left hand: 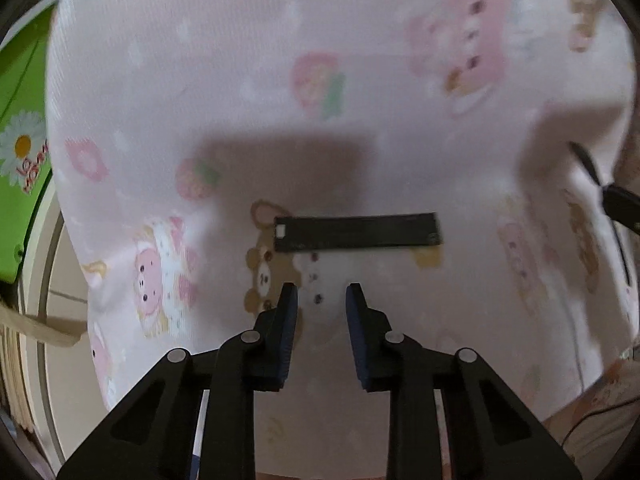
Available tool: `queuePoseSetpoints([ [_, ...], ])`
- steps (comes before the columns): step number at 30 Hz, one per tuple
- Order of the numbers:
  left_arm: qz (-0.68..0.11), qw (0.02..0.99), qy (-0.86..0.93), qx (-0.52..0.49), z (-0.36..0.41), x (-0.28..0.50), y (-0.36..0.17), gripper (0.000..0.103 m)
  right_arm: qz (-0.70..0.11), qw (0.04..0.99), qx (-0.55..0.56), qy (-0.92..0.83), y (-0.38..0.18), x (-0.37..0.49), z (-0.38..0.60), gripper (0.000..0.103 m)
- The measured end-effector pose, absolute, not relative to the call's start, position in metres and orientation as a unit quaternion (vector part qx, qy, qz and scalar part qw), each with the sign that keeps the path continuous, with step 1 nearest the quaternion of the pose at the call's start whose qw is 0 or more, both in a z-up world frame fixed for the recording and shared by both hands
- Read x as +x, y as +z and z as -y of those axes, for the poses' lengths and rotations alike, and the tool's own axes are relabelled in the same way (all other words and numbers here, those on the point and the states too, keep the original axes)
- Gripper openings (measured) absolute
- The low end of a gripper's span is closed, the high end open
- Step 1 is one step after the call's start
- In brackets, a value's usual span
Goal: Collect trash
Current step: 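Lower the left gripper onto the black strip and close on it, then lift the black strip with the left gripper and settle it between the fingers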
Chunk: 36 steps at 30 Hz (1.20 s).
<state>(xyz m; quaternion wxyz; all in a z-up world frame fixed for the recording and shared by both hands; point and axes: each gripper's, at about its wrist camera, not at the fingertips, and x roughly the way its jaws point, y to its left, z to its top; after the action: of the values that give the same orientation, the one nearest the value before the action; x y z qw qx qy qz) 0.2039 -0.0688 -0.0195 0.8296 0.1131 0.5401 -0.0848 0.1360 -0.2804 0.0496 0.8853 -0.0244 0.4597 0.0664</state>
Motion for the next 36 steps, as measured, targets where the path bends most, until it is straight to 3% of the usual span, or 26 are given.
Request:
queuePoseSetpoints([
  [3,-0.525,0.838,-0.095,0.118,0.075,0.201,-0.013,0.026,-0.462,0.885,-0.023,0.063,0.045,0.137,0.277,0.006],
  [6,-0.503,0.851,-0.098,0.117,0.079,0.203,-0.009,0.037,-0.465,0.883,-0.023,0.061,0.038,0.141,0.269,0.006],
  [10,-0.484,0.865,-0.096,0.095,0.081,0.22,-0.004,0.038,-0.468,0.881,-0.026,0.064,0.036,0.141,0.265,0.006],
  [15,-0.518,0.849,-0.065,0.076,0.063,0.241,-0.016,0.026,-0.464,0.883,-0.02,0.068,0.038,0.14,0.265,0.006],
  [22,-0.562,0.821,-0.087,0.04,0.025,0.262,-0.017,0.021,-0.462,0.884,-0.016,0.064,0.041,0.138,0.274,0.006],
  [32,-0.589,0.791,-0.154,0.062,0.022,0.207,-0.01,0.013,-0.465,0.883,-0.006,0.057,0.042,0.137,0.286,0.006],
  [34,-0.544,0.819,-0.159,0.083,0.036,0.196,0.005,0.019,-0.465,0.883,-0.01,0.058,0.041,0.136,0.283,0.006],
  [35,-0.523,0.831,-0.157,0.105,0.046,0.192,0.009,0.027,-0.465,0.883,-0.011,0.059,0.041,0.136,0.281,0.006],
  [36,-0.505,0.84,-0.152,0.129,0.052,0.192,0.013,0.055,-0.466,0.883,-0.011,0.061,0.041,0.136,0.279,0.006],
])
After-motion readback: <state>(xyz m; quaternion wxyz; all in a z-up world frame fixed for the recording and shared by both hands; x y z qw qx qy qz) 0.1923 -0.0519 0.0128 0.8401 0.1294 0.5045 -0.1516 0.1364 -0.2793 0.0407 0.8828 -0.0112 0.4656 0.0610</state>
